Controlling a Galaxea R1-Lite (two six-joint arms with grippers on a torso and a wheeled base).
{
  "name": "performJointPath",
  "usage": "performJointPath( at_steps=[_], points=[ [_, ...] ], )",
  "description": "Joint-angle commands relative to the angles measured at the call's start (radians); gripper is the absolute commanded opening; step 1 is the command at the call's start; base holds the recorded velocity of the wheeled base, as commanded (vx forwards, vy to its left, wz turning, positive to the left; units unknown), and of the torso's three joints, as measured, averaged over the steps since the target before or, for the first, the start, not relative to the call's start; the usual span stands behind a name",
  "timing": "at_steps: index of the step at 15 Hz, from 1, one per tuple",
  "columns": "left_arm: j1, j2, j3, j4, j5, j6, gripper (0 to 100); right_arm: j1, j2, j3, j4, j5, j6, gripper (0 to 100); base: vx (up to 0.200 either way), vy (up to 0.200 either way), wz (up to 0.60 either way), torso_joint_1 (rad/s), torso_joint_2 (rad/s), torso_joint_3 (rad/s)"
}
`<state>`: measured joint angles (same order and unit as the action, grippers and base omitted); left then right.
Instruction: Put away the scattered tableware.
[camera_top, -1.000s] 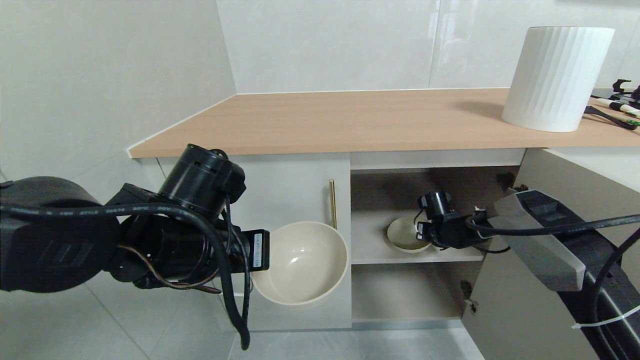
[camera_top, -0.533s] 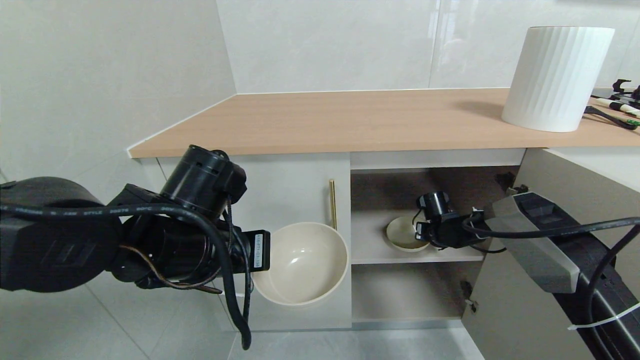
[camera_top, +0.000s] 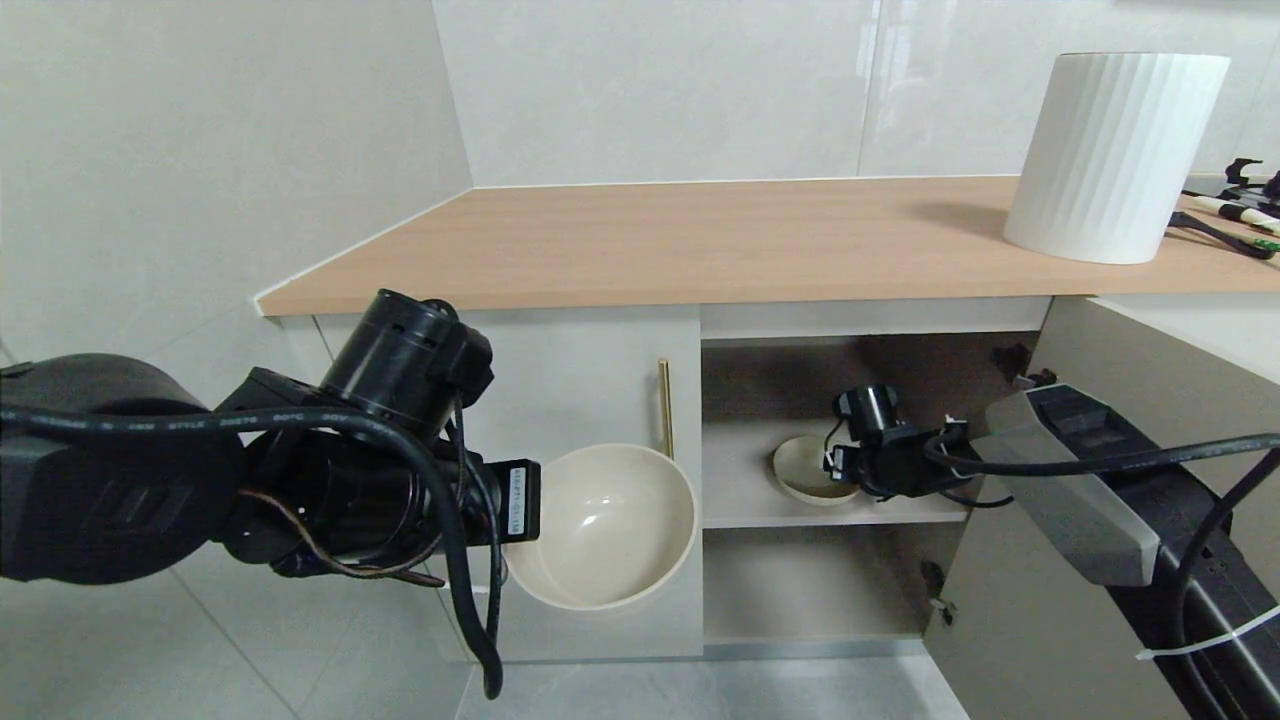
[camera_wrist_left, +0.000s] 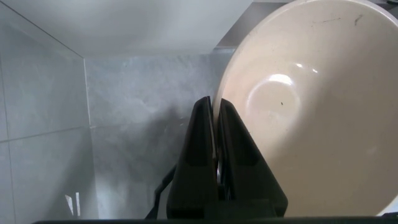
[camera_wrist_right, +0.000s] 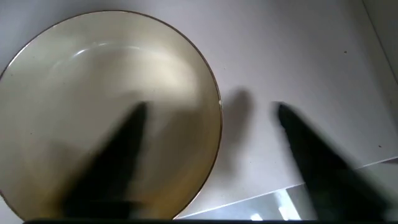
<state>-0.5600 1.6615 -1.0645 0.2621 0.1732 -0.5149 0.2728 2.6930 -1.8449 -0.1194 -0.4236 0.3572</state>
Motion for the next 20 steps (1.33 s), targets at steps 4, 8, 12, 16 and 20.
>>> performJointPath(
  at_steps=[4, 8, 12, 16, 20],
  points=[
    [-0.001, 0.029, -0.003, -0.004, -0.001, 0.001, 0, 0.002, -0.249, 0.242, -0.003, 0.078, 0.078, 100, 0.0, 0.0, 0.0, 0.0, 0.0, 0.0],
    [-0.038, 0.093, -0.003, -0.093, 0.002, 0.059, 0, 0.029, -0.501, 0.513, -0.002, 0.292, 0.049, 100, 0.0, 0.0, 0.0, 0.0, 0.0, 0.0],
    [-0.072, 0.144, 0.023, -0.112, 0.023, 0.148, 0, 0.048, -0.757, 0.676, 0.014, 0.451, -0.023, 100, 0.0, 0.0, 0.0, 0.0, 0.0, 0.0],
    [-0.1, 0.228, 0.023, -0.172, 0.062, 0.184, 0, 0.238, -1.022, 0.702, 0.276, 0.523, -0.049, 100, 0.0, 0.0, 0.0, 0.0, 0.0, 0.0],
    [-0.153, 0.261, 0.021, -0.198, 0.077, 0.174, 0, 0.393, -1.009, 0.72, 0.311, 0.542, -0.032, 100, 0.0, 0.0, 0.0, 0.0, 0.0, 0.0]
  ],
)
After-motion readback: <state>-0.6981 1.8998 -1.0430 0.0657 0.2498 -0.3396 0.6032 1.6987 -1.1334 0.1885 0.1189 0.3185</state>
